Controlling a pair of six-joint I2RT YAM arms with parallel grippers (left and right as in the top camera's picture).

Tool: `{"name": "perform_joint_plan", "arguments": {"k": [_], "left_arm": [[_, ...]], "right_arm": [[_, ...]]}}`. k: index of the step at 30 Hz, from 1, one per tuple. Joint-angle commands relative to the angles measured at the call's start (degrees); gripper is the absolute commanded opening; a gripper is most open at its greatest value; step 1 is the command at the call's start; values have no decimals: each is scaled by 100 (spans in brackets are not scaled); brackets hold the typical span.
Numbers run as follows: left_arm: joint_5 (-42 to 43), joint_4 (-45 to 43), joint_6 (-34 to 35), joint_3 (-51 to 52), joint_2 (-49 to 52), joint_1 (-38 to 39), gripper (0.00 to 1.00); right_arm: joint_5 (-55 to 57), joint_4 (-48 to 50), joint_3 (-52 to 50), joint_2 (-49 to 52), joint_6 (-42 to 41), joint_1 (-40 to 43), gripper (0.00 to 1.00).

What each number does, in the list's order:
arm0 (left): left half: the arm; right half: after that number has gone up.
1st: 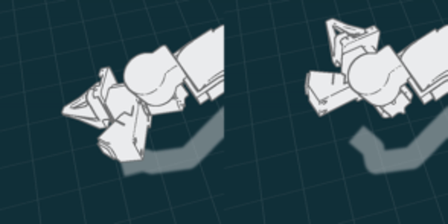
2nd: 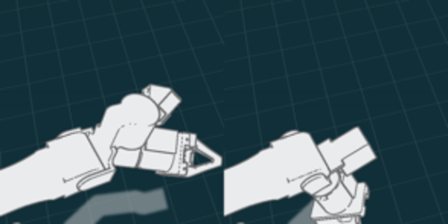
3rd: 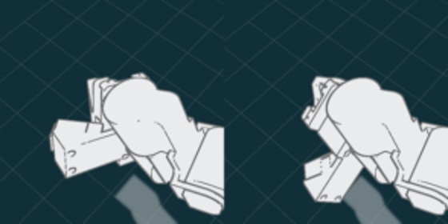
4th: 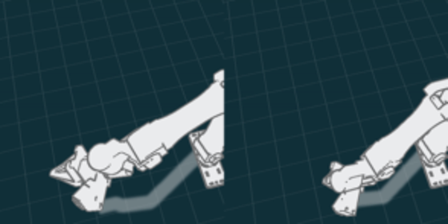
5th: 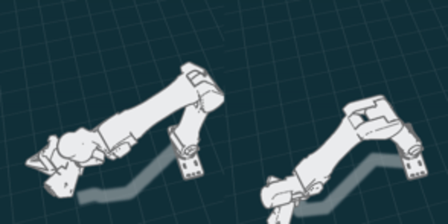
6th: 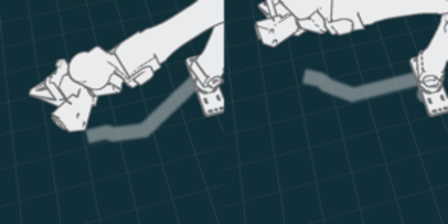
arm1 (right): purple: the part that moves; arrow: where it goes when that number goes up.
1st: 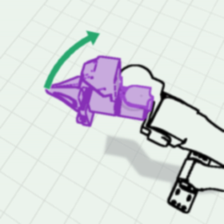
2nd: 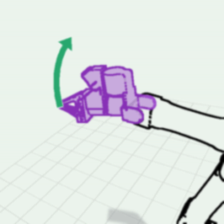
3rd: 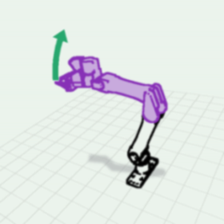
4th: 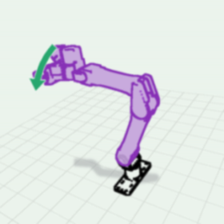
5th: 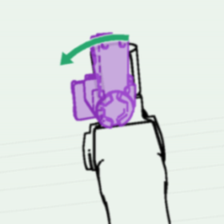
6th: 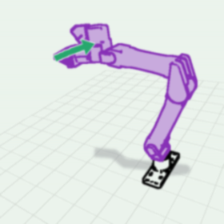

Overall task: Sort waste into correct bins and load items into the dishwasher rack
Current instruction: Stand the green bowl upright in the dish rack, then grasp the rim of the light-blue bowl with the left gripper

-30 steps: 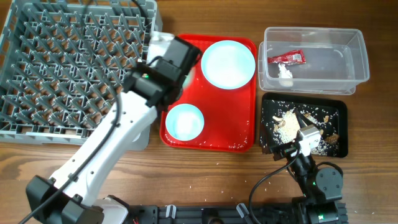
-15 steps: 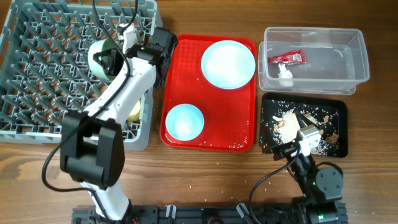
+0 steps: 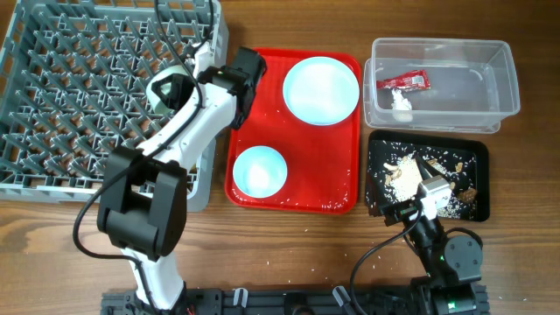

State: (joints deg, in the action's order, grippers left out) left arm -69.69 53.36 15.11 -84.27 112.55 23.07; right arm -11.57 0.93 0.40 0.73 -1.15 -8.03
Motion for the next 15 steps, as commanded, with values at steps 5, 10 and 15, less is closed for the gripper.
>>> {"name": "perform_joint_plan", "arguments": {"k": [5,10,15], "left_arm": [[680,205,173,-2,-367,293,60],[3134,229,203,-162,-1482,354,75],[6830,92,463,-120,-1598,570,55]], "right_arm": [[-74,26,-11,-46,96,17,100],[-74,24,-11,-46,98,17,100],[-74,26,-11,-46,98,17,100]]}}
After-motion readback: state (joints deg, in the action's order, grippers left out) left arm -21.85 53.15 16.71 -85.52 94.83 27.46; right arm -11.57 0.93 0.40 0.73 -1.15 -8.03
